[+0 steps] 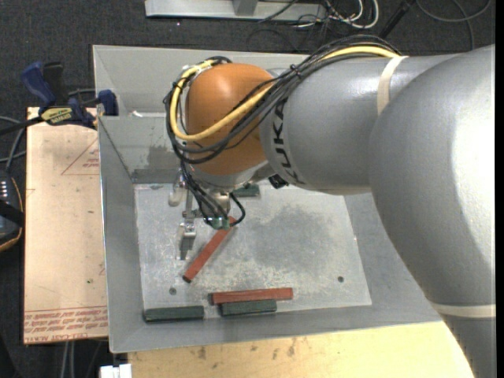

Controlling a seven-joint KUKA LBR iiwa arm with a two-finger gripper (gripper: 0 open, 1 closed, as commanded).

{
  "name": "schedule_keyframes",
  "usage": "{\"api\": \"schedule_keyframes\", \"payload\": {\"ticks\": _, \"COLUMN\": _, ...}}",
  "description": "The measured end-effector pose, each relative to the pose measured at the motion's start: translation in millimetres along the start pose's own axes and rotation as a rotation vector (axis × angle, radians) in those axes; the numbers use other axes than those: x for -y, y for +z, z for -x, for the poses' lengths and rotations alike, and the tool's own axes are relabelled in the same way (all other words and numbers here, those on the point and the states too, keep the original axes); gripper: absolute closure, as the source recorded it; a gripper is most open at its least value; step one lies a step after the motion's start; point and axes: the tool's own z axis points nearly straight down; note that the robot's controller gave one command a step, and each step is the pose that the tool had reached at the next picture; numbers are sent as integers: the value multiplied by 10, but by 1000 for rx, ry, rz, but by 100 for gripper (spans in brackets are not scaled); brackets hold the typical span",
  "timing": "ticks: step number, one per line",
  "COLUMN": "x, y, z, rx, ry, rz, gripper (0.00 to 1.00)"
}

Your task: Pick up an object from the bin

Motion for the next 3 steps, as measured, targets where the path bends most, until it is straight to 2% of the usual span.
{"api": "schedule_keyframes", "payload": {"ticks": 1, "x": 9, "y": -44, "z": 22, "rx": 8, "ry": 3, "rz": 1, "gripper": 0}}
{"api": "schedule_keyframes", "payload": {"ticks": 2, "x": 423, "y": 222, "z": -135, "rx": 10, "ry": -237, "rz": 2, "gripper": 0}}
{"api": "schedule_keyframes", "payload": {"ticks": 3, "x": 674, "y": 236, "z": -212, "rx": 7, "ry": -561, "rz": -1, "gripper": 0}}
